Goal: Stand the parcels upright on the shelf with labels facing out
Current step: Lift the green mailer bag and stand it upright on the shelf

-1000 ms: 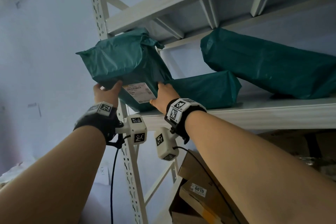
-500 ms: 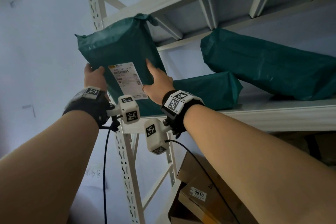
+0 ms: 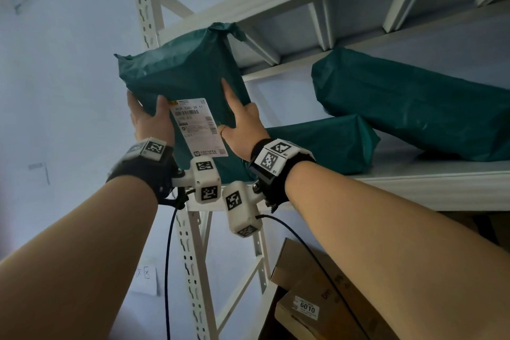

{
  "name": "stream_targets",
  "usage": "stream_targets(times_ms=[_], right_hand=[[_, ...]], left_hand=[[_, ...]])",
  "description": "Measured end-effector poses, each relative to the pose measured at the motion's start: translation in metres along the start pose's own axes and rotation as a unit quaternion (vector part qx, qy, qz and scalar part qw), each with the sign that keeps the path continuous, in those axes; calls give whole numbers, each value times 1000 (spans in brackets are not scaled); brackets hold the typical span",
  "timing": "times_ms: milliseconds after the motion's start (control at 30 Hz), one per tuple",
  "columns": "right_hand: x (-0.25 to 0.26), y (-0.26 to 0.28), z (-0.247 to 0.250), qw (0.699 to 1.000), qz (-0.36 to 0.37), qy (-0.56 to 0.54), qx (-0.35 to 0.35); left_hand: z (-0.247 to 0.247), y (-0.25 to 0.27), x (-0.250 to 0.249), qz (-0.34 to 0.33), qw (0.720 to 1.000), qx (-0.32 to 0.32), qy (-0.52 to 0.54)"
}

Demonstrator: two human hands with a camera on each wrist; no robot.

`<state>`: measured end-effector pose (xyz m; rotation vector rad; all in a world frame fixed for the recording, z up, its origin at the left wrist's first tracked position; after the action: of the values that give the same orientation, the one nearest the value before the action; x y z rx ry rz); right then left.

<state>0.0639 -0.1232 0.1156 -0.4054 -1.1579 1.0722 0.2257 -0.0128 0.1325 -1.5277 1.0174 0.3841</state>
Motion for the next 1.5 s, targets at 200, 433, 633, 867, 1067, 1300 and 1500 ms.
stream_targets(times_ms=[200,433,633,867,1067,1300,1500], right_hand=[[-23,-7,0,998,-68,8,-12],[-39,-5,-16,987,-100,102,74],[-45,1,-24,986,-102,103,80],[-53,4,-30,990,-109,-11,90],[-50,8,-24,989,-98,-40,102],[-38,17,-15,998,-64,-13,18],[-32,22,-10,997,-69,-31,8]], left_hand=[[-13,15,39,119,991,63,17],[-15,24,70,152,979,128,-45],[-12,23,62,175,978,96,-67],[-8,24,58,146,985,72,-61],[2,36,52,112,992,41,-28],[6,58,66,154,983,45,86],[2,64,49,128,976,56,167]])
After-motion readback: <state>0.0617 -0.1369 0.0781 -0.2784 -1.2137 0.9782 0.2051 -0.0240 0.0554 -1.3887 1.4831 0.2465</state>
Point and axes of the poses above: each hand's wrist, its own y-axis away from the middle knuckle, its own z-axis out of the back of the hand, x = y × z, the point moved 8 cm from there along -y, towards the middle knuckle, and after that the axes turned 1 degree about -x, right-handed, at the moved point
